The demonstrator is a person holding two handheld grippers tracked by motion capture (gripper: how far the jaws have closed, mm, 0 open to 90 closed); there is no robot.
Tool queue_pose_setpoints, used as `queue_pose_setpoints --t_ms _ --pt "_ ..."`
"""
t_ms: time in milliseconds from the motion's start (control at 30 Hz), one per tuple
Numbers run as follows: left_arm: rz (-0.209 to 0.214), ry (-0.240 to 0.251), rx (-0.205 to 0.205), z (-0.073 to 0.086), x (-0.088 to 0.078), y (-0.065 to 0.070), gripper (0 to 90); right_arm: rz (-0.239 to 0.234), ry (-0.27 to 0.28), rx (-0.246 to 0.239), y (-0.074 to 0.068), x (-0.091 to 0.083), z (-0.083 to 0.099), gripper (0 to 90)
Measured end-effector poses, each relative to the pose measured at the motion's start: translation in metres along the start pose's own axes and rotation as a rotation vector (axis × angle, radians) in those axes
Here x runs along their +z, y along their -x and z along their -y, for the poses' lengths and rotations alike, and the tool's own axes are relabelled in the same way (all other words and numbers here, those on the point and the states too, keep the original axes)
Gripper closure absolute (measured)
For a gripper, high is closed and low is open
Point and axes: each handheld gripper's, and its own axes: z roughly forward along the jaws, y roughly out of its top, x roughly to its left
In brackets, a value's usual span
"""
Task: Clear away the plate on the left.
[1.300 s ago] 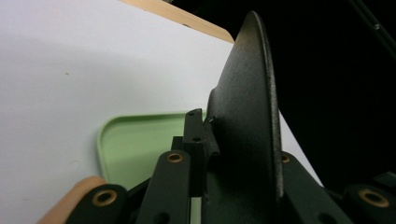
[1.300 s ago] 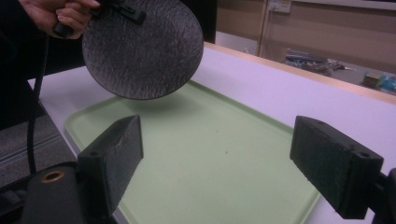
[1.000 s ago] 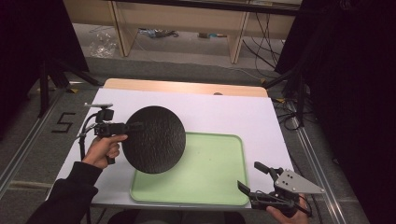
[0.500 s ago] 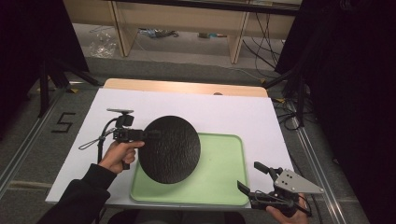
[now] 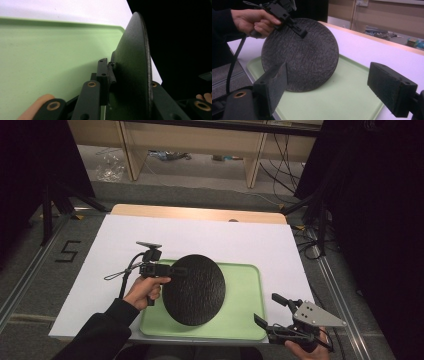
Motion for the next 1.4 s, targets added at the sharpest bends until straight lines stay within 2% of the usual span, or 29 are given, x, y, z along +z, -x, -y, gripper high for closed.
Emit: queue_pose_setpoints --t_ms 33,67,100,133,167,233,267,300,333,367,400,500,533,567,600,667,700,767,833,900,933,967,1000,1033,1067,1100,1200,1300,1400 --pt "-0.014 -0.005 -0.016 0.002 0.002 0.001 76.6 0.000 0.010 -0.002 0.000 0.000 0.000 17.9" --pt "-0.021 -0.018 -0.016 0.002 0.003 0.001 77.4 -0.004 -0.013 0.014 -0.001 -0.001 0.000 17.9" --pt "-0.050 -0.029 0.031 0.003 0.006 -0.002 77.9 -0.002 -0.012 0.011 -0.001 -0.001 0.000 17.9" --pt "-0.060 -0.037 0.036 0.004 0.007 -0.004 78.2 0.004 -0.006 -0.002 0.000 -0.001 0.000 17.9" --pt "-0.075 -0.056 -0.034 0.007 0.010 -0.002 77.9 0.003 -0.005 -0.001 0.000 -0.001 0.000 17.9" --pt "-0.085 -0.073 -0.035 0.010 0.013 -0.006 77.2 -0.009 -0.007 0.014 -0.001 -0.002 0.000 17.9" --pt "-0.104 -0.093 -0.003 0.009 0.014 -0.008 76.7 -0.004 0.003 0.003 0.000 -0.001 -0.001 17.9" --pt "-0.125 -0.113 0.043 0.009 0.014 -0.011 75.9 -0.012 -0.010 0.017 -0.001 -0.002 -0.001 17.9" --pt "-0.116 -0.110 -0.014 0.010 0.014 -0.008 75.3 -0.010 -0.019 0.019 -0.001 -0.002 0.000 17.9" --pt "-0.110 -0.111 -0.015 0.009 0.013 -0.008 75.6 -0.011 -0.017 0.021 -0.002 -0.002 0.000 17.9" --pt "-0.121 -0.119 0.001 0.008 0.012 -0.006 75.6 -0.007 -0.003 0.003 0.000 -0.002 0.000 17.9" --pt "-0.117 -0.153 0.011 0.008 0.008 -0.008 73.4 -0.008 0.016 0.005 0.000 0.000 0.000 17.9" --pt "-0.131 -0.163 0.018 0.008 0.007 -0.009 72.8 -0.005 -0.004 0.003 0.000 -0.002 0.000 18.0" --pt "-0.166 -0.166 0.042 0.008 0.004 -0.009 72.5 -0.001 0.006 0.004 0.000 -0.002 0.000 18.0" --pt "-0.184 -0.190 0.064 0.007 -0.001 -0.011 71.0 -0.011 -0.007 0.019 -0.002 -0.003 0.000 18.0" --pt "-0.167 -0.183 0.032 0.008 -0.005 -0.014 69.9 -0.009 -0.012 0.022 -0.001 -0.003 0.000 18.0" --pt "-0.151 -0.180 0.019 0.010 -0.007 -0.015 69.9 0.002 0.005 0.005 0.000 -0.002 0.000 18.0" --pt "-0.134 -0.181 0.005 0.012 -0.010 -0.016 69.6 -0.002 -0.004 0.002 -0.001 -0.003 0.000 18.0" --pt "-0.158 -0.206 0.035 0.013 -0.013 -0.016 67.9 0.000 -0.008 0.000 -0.001 -0.003 0.000 18.0" --pt "-0.162 -0.212 0.031 0.015 -0.016 -0.017 67.9 -0.003 -0.015 0.019 -0.003 -0.003 0.000 18.0" --pt "-0.170 -0.218 0.039 0.016 -0.016 -0.016 67.9 0.005 -0.014 -0.005 -0.001 -0.004 0.000 18.0" --pt "-0.186 -0.229 0.058 0.017 -0.017 -0.016 67.8 -0.007 0.016 0.002 -0.001 -0.002 0.000 18.0" --pt "-0.200 -0.249 0.081 0.018 -0.018 -0.016 66.4 -0.010 -0.009 0.021 -0.002 -0.003 0.000 18.0" --pt "-0.228 -0.287 0.136 0.019 -0.019 -0.017 64.7 -0.002 -0.008 0.006 -0.001 -0.003 0.000 18.0" --pt "-0.238 -0.273 0.128 0.021 -0.018 -0.016 64.2 0.002 -0.007 -0.003 0.000 -0.002 0.001 18.0" --pt "-0.247 -0.290 0.147 0.022 -0.019 -0.016 64.2 0.003 -0.006 -0.008 0.000 -0.002 0.001 18.0" --pt "-0.257 -0.280 0.146 0.025 -0.021 -0.016 64.4 -0.003 -0.005 -0.003 -0.001 -0.002 0.000 18.1" --pt "-0.272 -0.311 0.175 0.027 -0.022 -0.017 62.9 -0.005 -0.014 0.007 -0.003 -0.002 0.000 18.1" --pt "-0.316 -0.340 0.206 0.030 -0.020 -0.016 59.6 -0.005 -0.020 0.007 -0.003 -0.001 0.000 18.1"
